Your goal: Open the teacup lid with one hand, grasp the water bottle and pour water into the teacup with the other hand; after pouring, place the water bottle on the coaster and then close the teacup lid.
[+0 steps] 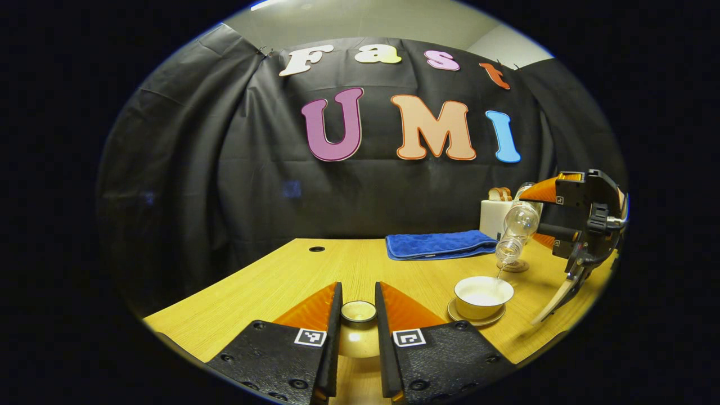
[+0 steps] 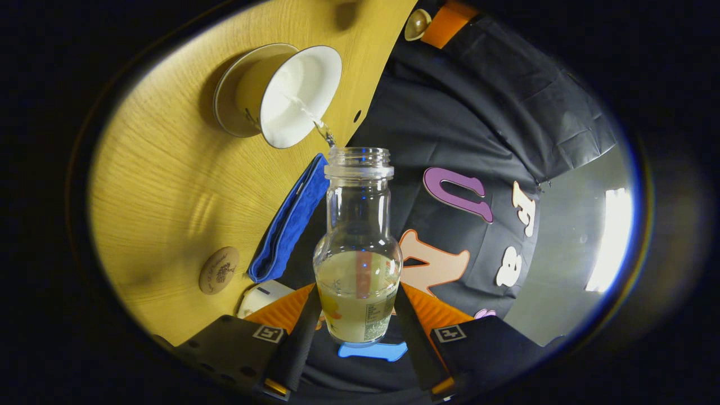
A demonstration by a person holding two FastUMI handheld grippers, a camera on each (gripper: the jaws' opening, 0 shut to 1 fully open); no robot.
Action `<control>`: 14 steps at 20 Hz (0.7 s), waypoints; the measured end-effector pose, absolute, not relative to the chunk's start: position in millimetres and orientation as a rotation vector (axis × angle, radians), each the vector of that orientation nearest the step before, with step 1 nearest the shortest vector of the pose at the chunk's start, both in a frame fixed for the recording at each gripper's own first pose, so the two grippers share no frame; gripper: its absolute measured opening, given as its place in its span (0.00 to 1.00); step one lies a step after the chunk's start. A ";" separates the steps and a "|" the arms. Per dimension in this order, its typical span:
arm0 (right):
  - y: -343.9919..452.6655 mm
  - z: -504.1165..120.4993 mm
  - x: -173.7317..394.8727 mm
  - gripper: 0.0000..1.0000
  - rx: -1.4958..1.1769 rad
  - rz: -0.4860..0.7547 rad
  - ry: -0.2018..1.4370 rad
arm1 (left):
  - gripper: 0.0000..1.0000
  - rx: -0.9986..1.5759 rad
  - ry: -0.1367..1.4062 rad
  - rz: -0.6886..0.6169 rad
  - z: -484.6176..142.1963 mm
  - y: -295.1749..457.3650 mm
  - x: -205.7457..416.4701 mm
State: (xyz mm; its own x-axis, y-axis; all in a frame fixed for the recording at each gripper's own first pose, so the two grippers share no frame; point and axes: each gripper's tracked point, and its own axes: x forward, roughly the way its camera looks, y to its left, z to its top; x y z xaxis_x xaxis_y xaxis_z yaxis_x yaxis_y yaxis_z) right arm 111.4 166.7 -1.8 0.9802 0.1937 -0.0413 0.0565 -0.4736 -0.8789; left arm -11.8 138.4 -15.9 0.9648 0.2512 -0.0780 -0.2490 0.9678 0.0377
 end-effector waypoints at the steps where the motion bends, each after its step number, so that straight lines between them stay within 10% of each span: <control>1: 168.0 -0.5 110.6 0.80 -2.073 0.160 -0.190 | 0.28 0.027 0.084 0.253 -16.9 138.6 -11.9; 14: 172.8 -24.2 108.0 0.82 -2.007 0.232 -0.151 | 0.28 0.029 0.078 0.255 -14.5 139.7 -11.9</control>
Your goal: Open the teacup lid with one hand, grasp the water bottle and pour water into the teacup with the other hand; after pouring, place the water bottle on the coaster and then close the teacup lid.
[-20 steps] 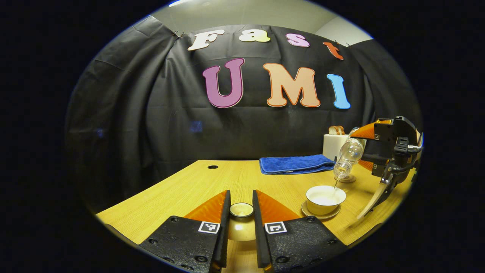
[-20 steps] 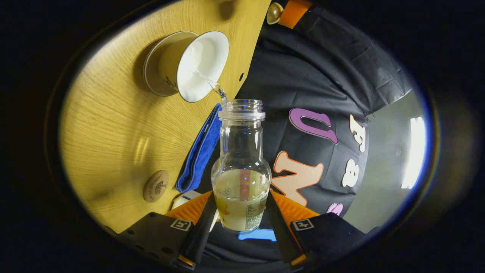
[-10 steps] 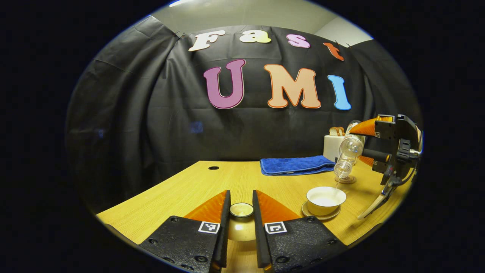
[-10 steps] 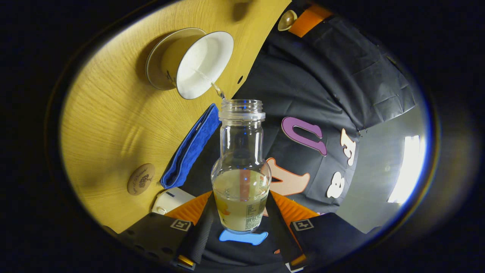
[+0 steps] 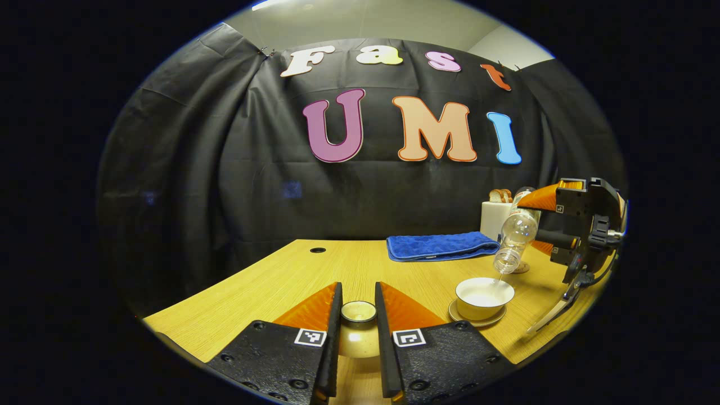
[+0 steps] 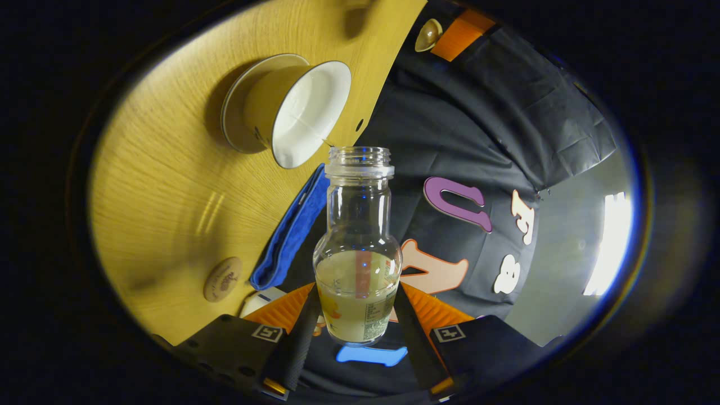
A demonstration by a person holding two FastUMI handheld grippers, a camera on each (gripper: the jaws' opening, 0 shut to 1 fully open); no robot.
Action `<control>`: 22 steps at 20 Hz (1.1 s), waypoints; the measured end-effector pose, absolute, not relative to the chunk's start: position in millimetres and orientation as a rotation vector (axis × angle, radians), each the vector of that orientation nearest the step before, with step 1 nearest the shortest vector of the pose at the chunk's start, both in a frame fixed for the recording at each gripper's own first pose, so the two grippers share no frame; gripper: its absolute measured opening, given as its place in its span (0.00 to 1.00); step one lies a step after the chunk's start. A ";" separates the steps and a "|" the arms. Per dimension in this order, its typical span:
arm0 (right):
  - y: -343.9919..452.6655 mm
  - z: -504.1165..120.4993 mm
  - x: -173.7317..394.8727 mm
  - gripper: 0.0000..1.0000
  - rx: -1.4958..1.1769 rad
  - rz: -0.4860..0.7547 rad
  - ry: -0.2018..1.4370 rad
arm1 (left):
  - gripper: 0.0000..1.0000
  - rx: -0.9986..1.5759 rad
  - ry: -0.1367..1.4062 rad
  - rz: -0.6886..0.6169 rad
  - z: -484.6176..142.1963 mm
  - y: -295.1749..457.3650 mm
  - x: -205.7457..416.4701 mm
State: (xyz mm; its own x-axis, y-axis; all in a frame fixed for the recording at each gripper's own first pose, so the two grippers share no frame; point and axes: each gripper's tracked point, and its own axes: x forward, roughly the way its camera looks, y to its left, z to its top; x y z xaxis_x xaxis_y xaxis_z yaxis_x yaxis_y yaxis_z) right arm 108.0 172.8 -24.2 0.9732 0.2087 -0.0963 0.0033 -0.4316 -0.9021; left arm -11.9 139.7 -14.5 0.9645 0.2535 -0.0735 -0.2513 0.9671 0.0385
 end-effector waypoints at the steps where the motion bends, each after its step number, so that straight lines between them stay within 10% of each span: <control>1: 169.1 -30.7 107.1 0.82 -1.961 0.250 -0.116 | 0.28 0.029 0.076 0.255 -13.7 140.2 -12.0; 22: 105.0 -63.8 99.6 0.82 -0.768 0.292 0.363 | 0.28 0.023 0.072 0.247 -10.9 136.1 -12.7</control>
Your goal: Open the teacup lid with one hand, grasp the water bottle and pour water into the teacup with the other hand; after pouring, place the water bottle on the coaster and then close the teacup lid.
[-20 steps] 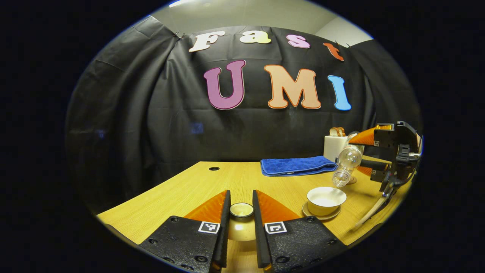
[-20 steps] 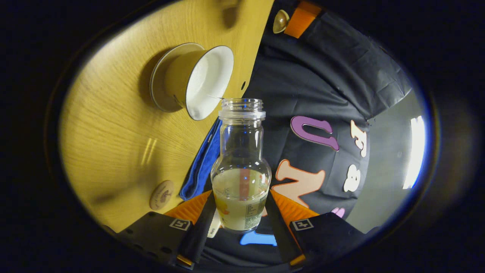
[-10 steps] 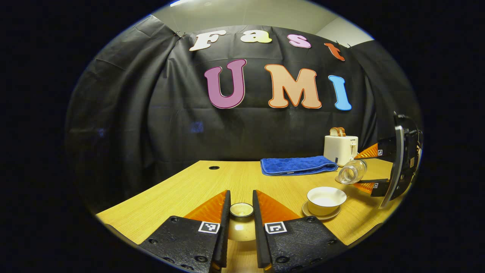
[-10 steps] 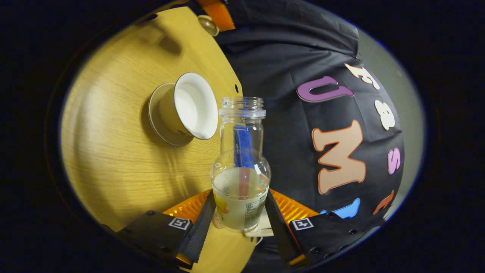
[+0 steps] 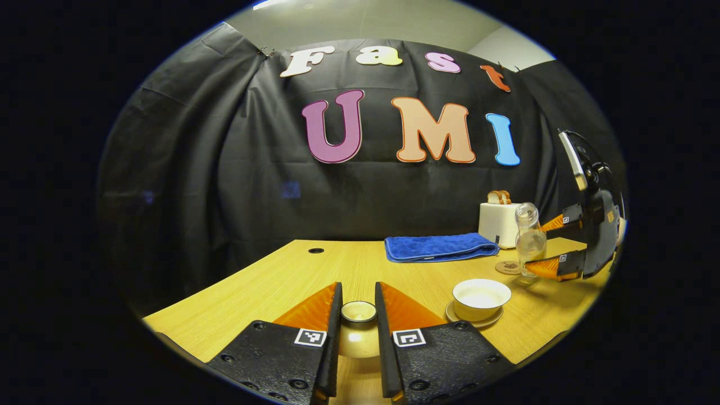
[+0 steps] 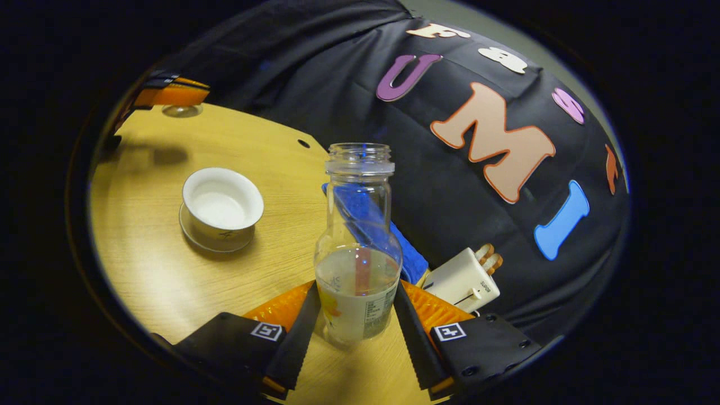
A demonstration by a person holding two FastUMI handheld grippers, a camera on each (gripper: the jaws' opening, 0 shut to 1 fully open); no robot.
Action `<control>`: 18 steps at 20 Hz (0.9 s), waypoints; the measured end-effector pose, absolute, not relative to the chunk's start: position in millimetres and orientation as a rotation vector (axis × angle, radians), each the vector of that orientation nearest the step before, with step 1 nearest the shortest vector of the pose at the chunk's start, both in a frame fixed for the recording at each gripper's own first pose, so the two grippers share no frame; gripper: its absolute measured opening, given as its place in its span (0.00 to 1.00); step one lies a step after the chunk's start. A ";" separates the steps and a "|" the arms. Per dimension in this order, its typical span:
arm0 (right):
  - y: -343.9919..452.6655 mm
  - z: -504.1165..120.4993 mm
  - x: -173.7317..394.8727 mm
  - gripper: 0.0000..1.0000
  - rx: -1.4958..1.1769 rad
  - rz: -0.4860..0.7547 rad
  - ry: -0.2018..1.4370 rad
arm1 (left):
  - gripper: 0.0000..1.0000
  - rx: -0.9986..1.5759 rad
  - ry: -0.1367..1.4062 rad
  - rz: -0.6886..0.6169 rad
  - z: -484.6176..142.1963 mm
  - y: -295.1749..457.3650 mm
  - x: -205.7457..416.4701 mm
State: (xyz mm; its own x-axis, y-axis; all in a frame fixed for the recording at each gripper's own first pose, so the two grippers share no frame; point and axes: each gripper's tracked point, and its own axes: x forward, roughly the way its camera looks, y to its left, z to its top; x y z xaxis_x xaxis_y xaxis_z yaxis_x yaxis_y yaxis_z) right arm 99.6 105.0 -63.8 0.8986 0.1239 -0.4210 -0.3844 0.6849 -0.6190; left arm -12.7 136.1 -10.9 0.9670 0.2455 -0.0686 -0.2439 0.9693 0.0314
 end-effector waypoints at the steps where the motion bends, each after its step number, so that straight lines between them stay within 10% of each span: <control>1: 100.1 -61.0 102.1 0.80 -0.710 0.281 0.369 | 0.28 0.022 0.072 0.245 -10.9 135.9 -12.3; 18: 57.6 -67.6 179.3 0.81 -0.155 0.107 0.344 | 0.28 0.015 0.077 0.233 -14.7 132.5 -9.4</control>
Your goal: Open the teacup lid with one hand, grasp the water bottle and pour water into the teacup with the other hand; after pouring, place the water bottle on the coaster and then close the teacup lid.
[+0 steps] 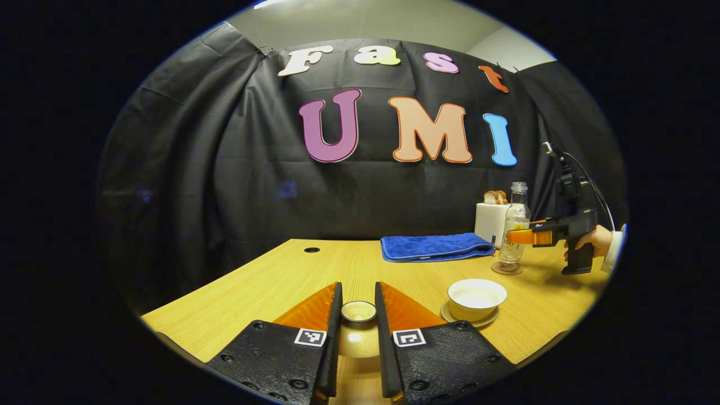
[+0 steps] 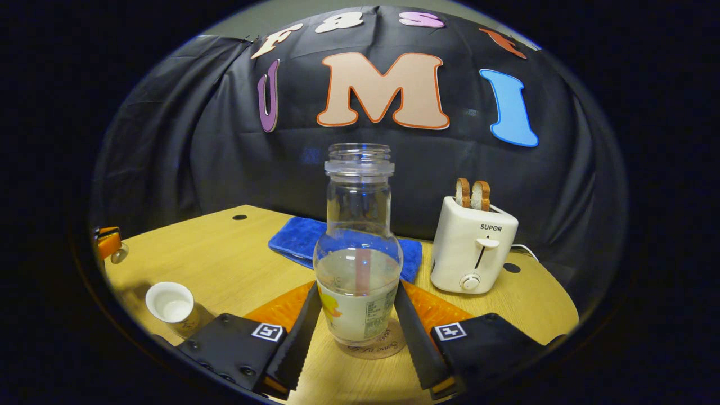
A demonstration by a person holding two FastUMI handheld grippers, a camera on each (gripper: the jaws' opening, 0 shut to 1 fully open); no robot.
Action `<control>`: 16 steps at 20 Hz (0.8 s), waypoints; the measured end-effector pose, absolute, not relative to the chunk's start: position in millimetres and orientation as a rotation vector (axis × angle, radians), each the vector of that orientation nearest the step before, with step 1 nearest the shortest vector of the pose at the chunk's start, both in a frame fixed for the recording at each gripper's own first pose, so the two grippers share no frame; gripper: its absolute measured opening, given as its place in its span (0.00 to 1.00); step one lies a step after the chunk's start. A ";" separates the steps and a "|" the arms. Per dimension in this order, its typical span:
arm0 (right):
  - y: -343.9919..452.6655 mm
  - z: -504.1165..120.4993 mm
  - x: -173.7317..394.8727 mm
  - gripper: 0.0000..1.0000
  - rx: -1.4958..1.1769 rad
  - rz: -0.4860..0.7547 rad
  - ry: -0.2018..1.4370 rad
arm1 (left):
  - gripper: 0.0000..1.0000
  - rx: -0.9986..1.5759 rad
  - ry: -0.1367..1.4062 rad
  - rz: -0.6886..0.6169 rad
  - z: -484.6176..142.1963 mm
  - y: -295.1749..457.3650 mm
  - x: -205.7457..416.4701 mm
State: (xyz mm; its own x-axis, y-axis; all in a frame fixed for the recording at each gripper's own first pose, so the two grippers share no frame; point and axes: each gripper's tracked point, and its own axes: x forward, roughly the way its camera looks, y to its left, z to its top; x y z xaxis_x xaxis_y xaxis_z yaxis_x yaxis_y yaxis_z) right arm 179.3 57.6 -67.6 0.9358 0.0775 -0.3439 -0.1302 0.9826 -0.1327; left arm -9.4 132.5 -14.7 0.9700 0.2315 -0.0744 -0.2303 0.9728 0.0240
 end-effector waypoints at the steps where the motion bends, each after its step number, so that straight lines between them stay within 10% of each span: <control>1: 56.3 -70.9 181.5 0.82 -0.149 0.100 0.350 | 0.28 0.015 0.077 0.234 -15.4 132.4 -10.3; 16: 32.6 -94.8 184.0 0.83 -0.092 0.036 0.398 | 0.29 0.008 0.083 0.229 -17.5 131.1 -8.4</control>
State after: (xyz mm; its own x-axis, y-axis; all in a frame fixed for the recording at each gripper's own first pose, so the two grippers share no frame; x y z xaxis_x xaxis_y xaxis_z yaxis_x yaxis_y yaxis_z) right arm 184.0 32.6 -94.8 0.9211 0.0172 -0.3889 -0.0532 0.9952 -0.0822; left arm -8.4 131.1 -17.5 0.9706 0.2266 -0.0813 -0.2259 0.9740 0.0173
